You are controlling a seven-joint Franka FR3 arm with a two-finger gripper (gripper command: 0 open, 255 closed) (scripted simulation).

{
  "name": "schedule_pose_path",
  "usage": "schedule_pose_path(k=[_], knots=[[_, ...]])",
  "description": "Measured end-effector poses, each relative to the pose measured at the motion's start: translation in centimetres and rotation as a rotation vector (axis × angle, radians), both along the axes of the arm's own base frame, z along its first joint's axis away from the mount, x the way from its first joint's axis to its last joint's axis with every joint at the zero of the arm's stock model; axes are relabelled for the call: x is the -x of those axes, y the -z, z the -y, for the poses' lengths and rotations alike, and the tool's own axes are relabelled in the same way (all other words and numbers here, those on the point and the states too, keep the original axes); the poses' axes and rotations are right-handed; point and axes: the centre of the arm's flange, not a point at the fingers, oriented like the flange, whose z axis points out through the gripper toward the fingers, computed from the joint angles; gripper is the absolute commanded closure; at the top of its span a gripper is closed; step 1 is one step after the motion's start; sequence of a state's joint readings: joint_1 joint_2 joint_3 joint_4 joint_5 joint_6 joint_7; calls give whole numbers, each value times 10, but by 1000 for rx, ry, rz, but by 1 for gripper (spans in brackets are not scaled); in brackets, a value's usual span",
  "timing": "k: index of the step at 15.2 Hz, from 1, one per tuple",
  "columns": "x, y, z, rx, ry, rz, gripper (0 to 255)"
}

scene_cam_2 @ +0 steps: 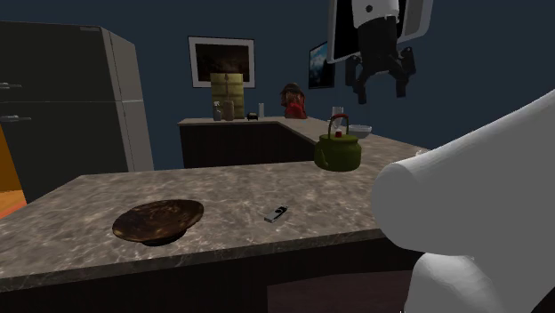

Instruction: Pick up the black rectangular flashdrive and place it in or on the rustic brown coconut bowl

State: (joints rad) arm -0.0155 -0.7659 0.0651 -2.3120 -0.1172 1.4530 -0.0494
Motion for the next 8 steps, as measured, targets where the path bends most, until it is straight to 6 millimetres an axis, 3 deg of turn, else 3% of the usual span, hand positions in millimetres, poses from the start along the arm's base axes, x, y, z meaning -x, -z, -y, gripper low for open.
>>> schedule_pose_path(k=[3,8], knots=[[1,12,-10,-5,29,7,0],[6,59,-43,-25,148,33,0]])
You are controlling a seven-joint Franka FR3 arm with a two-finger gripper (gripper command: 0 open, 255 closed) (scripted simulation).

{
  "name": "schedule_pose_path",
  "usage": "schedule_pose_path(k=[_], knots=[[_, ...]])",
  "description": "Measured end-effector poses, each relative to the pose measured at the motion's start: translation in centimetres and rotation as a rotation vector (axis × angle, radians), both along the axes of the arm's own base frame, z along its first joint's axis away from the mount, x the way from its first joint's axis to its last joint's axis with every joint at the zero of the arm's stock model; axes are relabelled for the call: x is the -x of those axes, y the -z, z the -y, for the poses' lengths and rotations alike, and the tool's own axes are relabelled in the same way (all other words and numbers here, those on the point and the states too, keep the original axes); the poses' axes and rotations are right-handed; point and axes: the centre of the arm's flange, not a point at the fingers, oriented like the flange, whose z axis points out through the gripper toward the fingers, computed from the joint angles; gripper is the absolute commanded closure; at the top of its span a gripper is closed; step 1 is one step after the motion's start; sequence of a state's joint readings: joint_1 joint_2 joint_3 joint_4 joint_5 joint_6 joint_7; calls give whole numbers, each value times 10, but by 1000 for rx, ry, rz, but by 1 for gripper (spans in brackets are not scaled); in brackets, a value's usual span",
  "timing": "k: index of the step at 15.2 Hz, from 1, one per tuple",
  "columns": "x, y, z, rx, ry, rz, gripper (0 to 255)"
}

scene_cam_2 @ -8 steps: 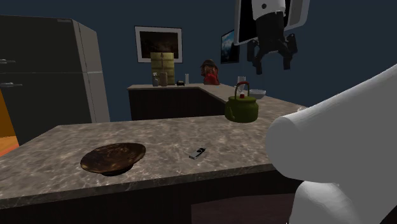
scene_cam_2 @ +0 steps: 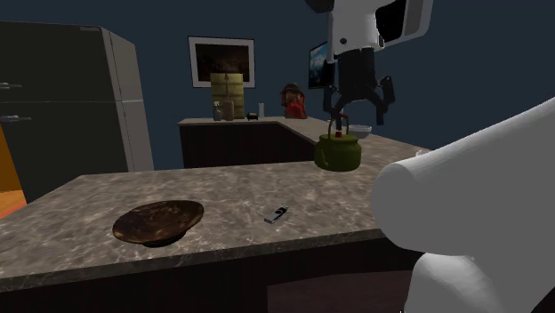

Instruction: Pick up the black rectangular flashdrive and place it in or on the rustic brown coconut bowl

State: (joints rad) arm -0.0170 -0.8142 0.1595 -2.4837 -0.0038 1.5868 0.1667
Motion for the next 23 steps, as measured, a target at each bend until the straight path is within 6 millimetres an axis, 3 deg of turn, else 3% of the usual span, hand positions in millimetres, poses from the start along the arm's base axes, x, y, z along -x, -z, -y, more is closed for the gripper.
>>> schedule_pose_path(k=[11,20,23], knots=[[-9,107,-83,-47,280,63,0],[-42,191,-153,-84,508,114,0],[-50,212,-164,-93,550,124,0]])
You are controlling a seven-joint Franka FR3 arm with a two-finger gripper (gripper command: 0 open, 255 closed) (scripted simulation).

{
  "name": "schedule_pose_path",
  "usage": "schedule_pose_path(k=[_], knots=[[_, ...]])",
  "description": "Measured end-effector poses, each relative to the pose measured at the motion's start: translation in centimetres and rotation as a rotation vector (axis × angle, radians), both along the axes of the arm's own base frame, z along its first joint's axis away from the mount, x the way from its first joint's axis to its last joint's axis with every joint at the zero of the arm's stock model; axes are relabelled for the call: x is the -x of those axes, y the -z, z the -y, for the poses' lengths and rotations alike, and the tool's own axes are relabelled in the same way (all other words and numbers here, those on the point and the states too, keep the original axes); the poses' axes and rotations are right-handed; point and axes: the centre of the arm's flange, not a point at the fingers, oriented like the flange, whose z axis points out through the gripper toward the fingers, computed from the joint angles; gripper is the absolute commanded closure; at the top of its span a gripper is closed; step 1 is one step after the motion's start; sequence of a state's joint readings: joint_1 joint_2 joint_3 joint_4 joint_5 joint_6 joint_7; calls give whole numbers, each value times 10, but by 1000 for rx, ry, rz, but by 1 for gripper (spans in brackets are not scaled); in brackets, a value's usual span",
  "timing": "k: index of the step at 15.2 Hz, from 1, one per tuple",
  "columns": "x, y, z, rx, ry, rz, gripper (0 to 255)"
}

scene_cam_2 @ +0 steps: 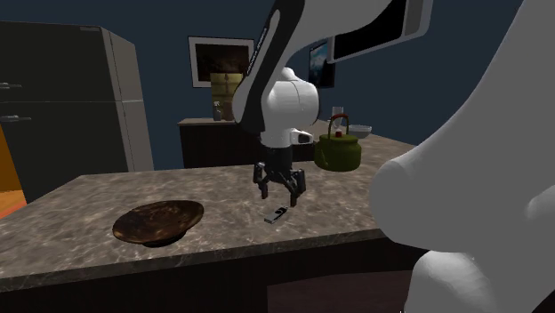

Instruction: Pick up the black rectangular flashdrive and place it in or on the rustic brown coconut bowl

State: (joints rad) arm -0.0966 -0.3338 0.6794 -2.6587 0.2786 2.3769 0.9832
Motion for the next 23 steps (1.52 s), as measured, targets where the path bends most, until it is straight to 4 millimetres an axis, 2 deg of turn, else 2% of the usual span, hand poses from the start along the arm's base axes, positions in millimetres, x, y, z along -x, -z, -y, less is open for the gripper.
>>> schedule_pose_path(k=[6,12,13,23], knots=[[-1,34,-1,-2,7,2,0],[-1,36,-1,-2,7,2,0],[-1,36,-1,-2,7,2,255],[-1,34,-2,-3,6,7,255]])
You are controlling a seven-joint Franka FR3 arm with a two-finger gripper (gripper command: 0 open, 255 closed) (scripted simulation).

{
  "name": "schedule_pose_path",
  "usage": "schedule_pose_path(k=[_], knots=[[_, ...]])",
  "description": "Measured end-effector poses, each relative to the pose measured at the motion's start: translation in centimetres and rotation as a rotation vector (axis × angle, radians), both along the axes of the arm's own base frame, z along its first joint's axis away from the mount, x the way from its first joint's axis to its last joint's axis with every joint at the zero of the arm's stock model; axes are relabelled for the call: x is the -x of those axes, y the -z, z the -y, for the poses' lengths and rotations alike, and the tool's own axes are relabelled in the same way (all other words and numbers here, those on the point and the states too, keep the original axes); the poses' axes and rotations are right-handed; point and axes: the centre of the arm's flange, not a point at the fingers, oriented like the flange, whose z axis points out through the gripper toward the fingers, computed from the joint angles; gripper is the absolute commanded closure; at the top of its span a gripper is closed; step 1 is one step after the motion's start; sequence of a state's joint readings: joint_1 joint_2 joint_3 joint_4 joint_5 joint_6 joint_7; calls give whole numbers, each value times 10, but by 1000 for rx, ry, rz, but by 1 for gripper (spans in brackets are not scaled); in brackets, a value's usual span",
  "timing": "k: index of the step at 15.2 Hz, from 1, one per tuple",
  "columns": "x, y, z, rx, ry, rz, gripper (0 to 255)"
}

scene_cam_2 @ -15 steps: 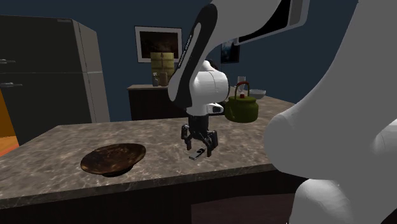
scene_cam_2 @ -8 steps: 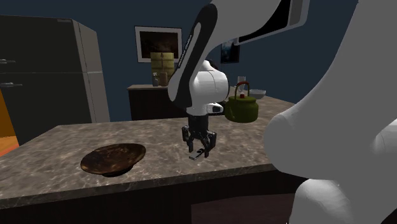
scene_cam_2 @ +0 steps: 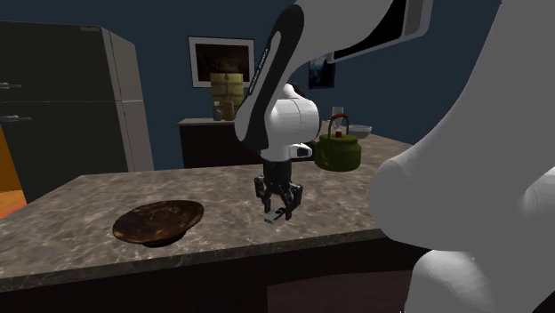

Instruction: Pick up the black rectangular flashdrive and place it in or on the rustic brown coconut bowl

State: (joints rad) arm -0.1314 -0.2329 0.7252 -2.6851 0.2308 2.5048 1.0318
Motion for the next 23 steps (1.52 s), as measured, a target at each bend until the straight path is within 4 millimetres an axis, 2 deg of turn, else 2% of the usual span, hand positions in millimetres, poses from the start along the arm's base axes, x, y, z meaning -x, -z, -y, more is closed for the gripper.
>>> schedule_pose_path(k=[4,23], knots=[[1,-14,0,1,1,-4,255],[1,-113,0,0,1,-4,255]])
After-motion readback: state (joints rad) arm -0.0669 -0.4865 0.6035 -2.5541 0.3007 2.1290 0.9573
